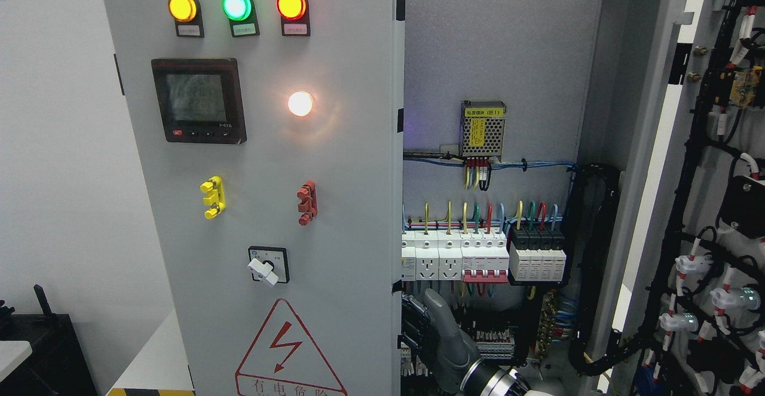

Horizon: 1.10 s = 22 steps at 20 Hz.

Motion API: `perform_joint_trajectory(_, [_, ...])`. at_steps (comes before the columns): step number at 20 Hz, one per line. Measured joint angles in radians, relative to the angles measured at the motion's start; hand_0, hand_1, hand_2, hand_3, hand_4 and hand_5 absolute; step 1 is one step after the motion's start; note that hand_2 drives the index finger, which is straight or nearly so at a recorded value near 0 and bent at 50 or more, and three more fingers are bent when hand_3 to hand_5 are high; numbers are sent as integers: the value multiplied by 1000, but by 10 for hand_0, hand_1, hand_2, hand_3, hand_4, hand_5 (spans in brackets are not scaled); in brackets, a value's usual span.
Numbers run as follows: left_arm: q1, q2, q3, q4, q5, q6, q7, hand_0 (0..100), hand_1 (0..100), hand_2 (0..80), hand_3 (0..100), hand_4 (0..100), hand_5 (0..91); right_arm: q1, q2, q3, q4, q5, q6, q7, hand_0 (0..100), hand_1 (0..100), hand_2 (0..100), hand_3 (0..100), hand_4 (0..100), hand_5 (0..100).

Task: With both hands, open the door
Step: 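Push the door farther open with the right hand, away from the cabinet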

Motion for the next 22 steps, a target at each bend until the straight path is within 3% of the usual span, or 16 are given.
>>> perform_joint_trajectory(4, [0, 0, 0, 0, 0, 0, 0, 0, 0, 0, 0, 42, 0, 4, 0, 0, -3, 0, -4, 5, 0, 0, 0, 0, 0, 0])
perform_joint_trajectory(22, [0, 0, 0, 0, 0, 0, 0, 0, 0, 0, 0, 42, 0, 5, 1, 3, -13, -8, -10, 99, 0, 0, 0, 0, 0, 0])
